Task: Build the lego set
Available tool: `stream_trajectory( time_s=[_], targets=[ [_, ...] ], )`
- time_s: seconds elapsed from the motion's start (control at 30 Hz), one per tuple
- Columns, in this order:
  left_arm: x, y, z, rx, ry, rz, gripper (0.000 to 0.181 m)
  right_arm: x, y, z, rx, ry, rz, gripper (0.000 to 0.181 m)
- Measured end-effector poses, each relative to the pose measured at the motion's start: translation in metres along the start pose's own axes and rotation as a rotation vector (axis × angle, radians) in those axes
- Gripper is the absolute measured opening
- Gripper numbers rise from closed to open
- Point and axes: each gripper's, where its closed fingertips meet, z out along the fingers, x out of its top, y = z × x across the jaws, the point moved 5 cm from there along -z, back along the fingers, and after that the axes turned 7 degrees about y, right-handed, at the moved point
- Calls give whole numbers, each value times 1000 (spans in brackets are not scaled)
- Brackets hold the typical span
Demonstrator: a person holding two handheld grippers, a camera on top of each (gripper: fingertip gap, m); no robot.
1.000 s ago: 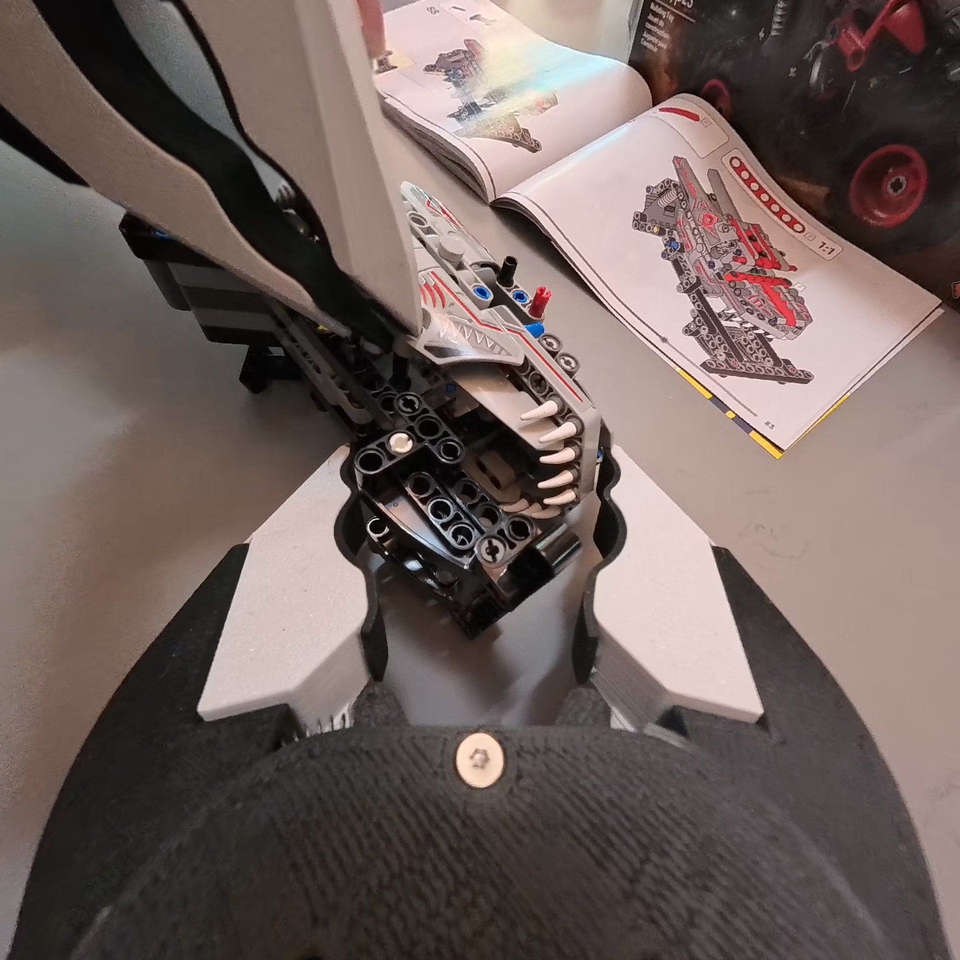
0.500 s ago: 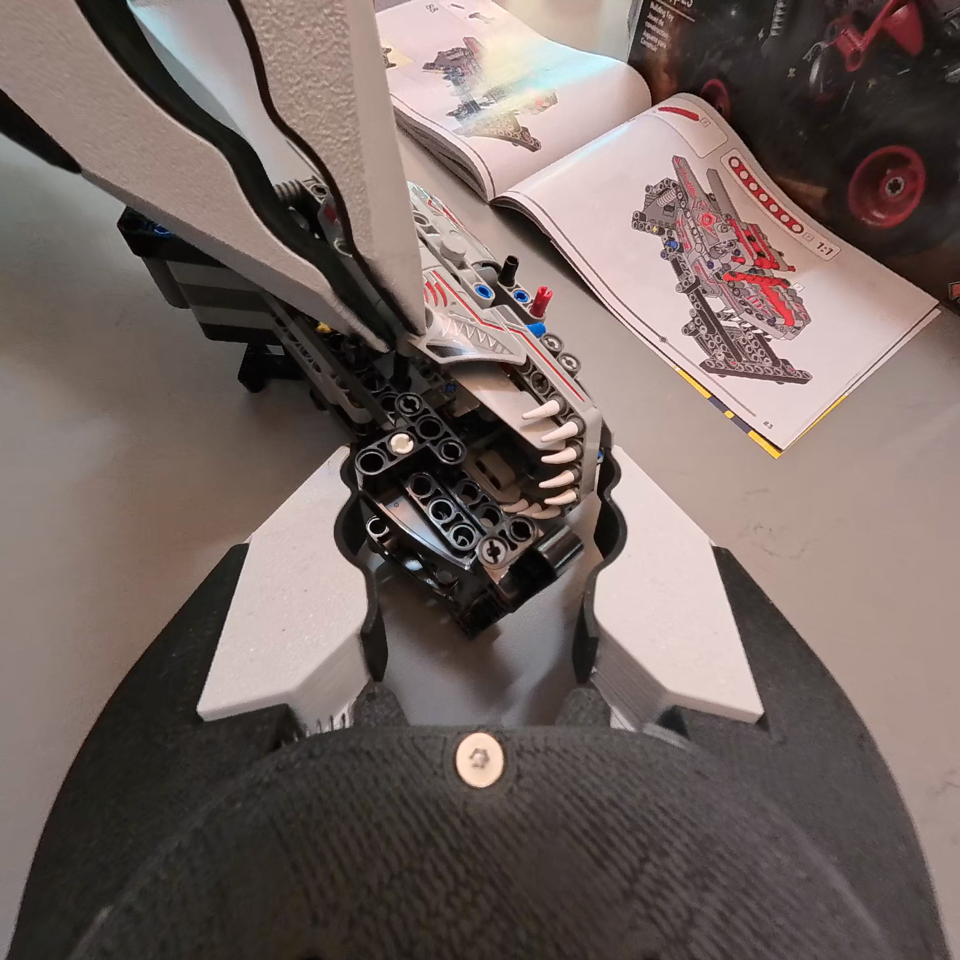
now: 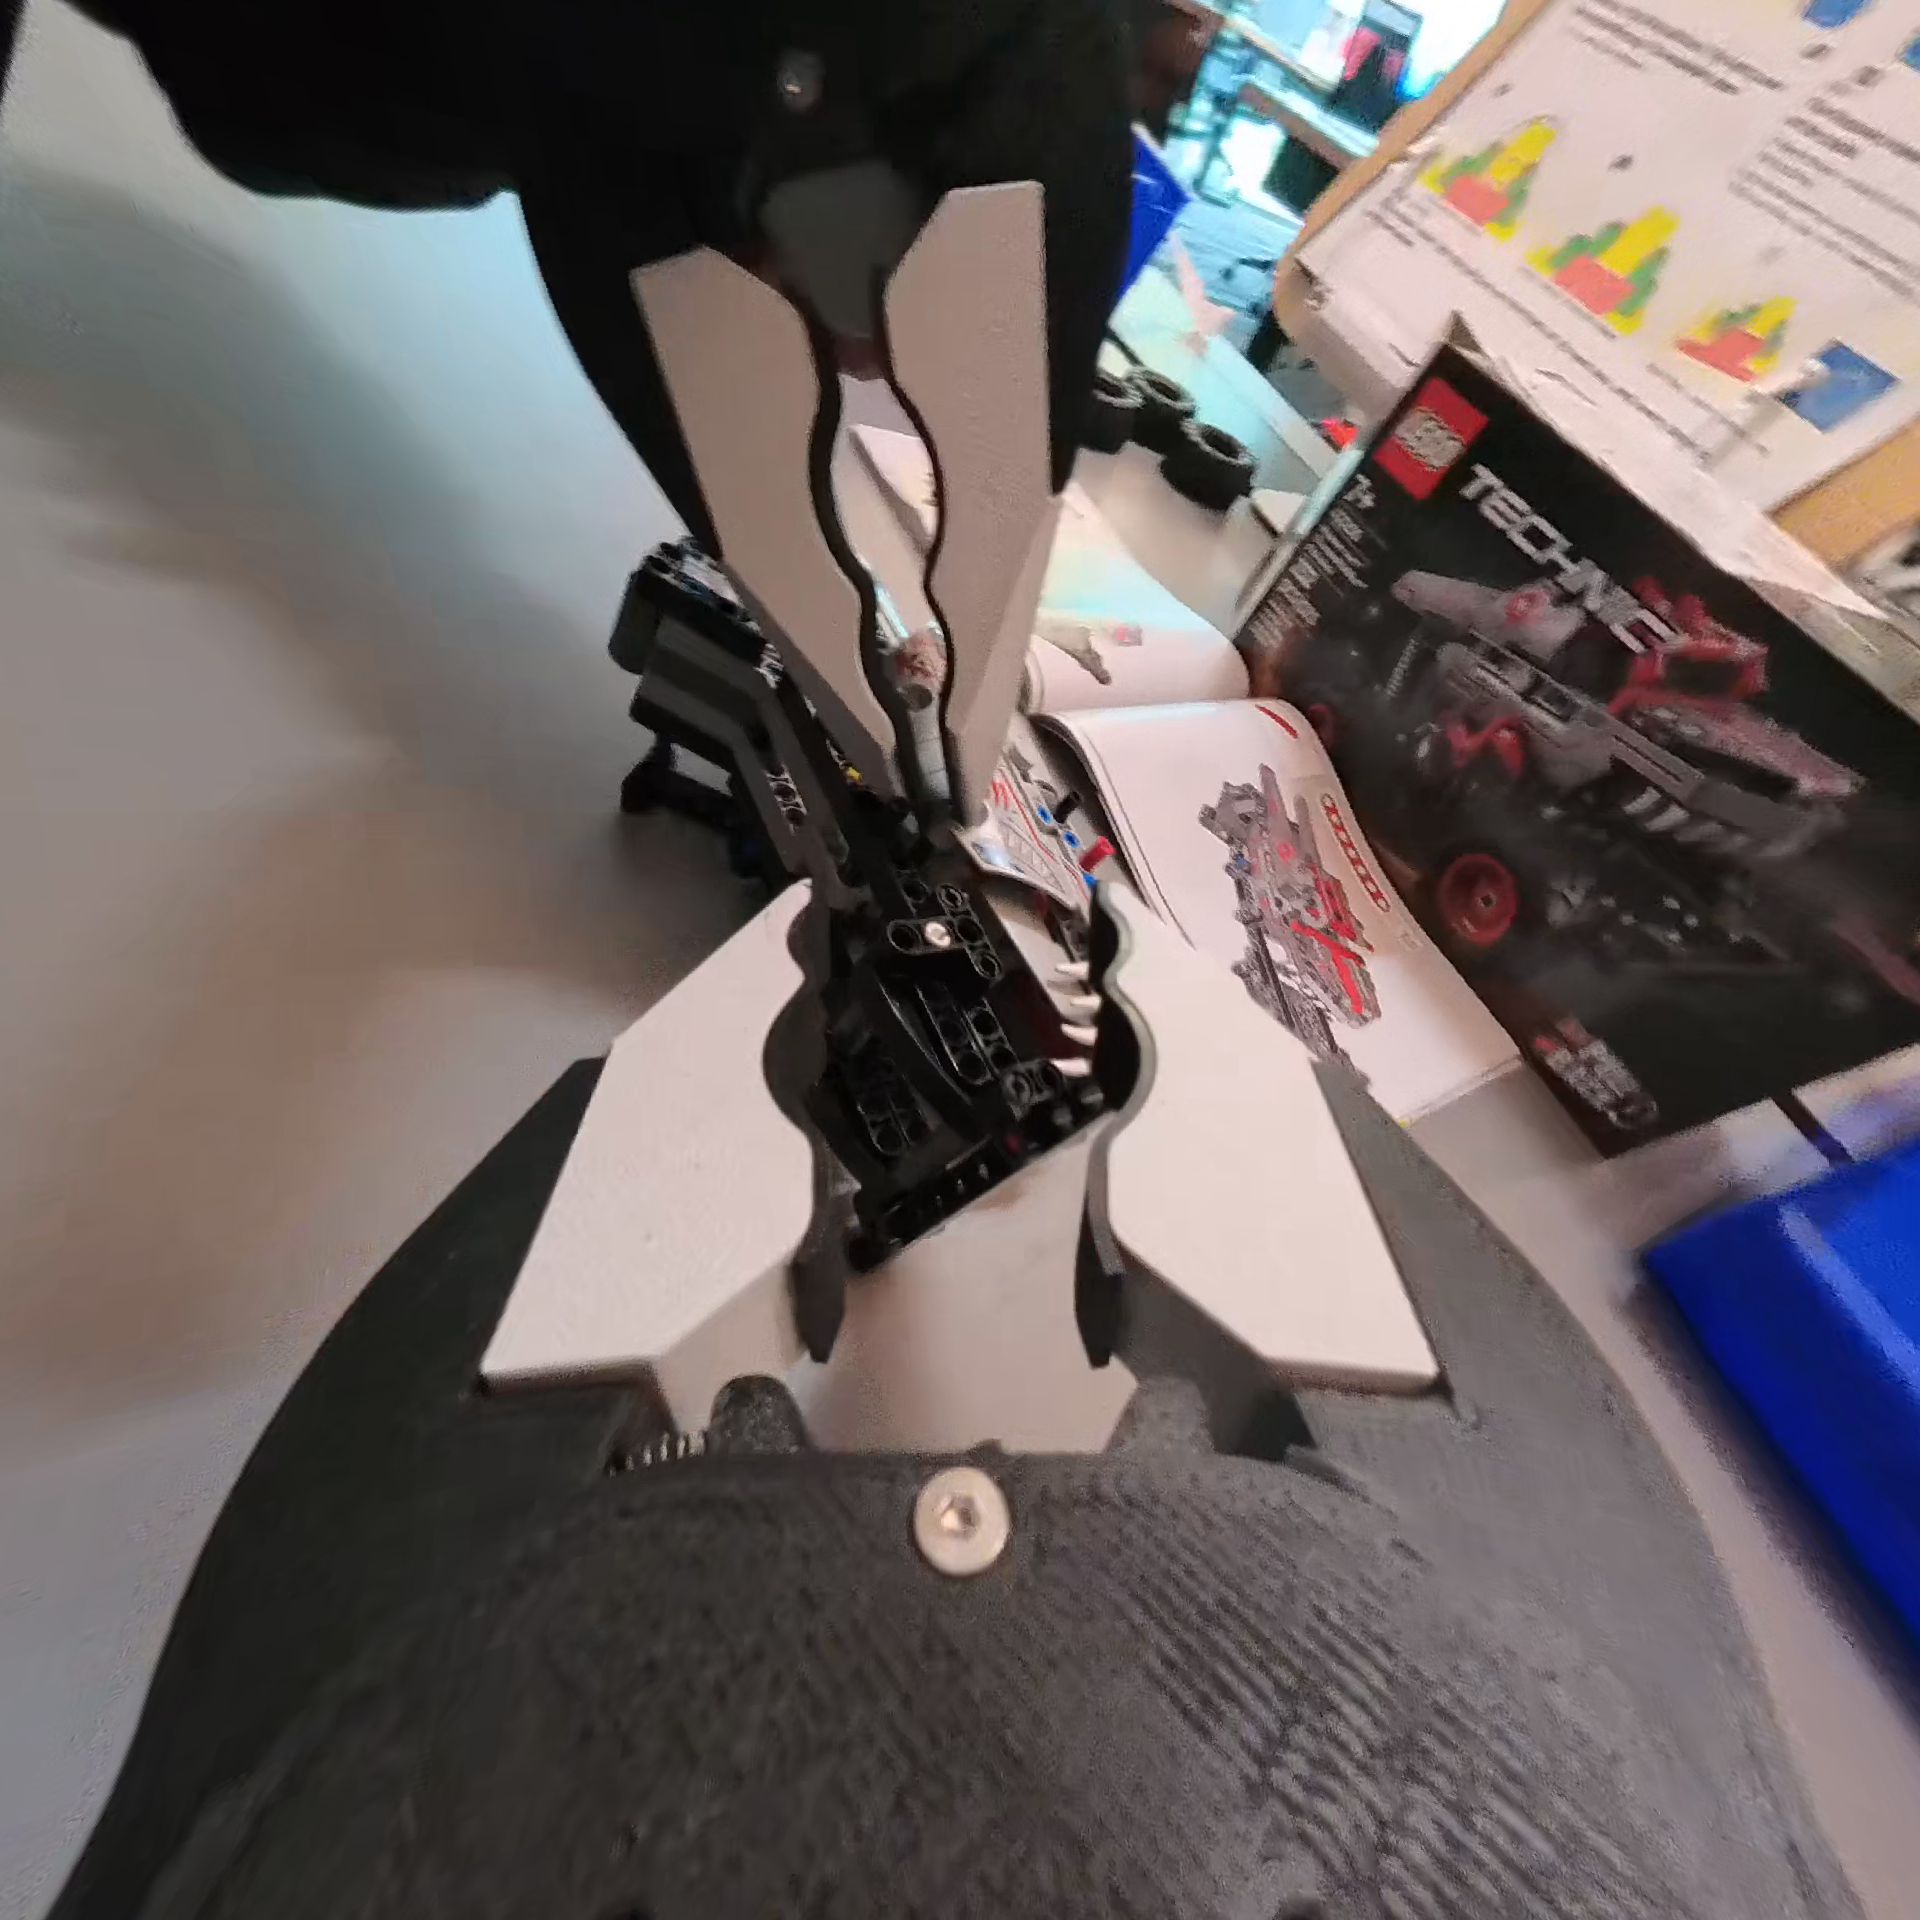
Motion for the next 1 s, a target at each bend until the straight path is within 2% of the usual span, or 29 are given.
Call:
stream_trajectory(
  time_s=[0.1,0.3,0.4,0.5,0.8,1.0],
  targets=[
    [0,0,0,-4,7,8,4,4,5,3,68,28,48,38],
    [1,0,1,-15,29,12,4,2,-1,2,169,-43,49,42],
    [1,0,1,-18,22,42,4,-7,0,6,244,-118,66,35],
    [2,1,1,-17,33,77,4,-5,-2,9,327,-86,118,26],
    [1,0,1,-43,58,101,4,-7,-3,17,354,-29,307,26],
    [1,0,0,-37,18,150,4,-7,-3,18,348,6,321,25]
  ],
)
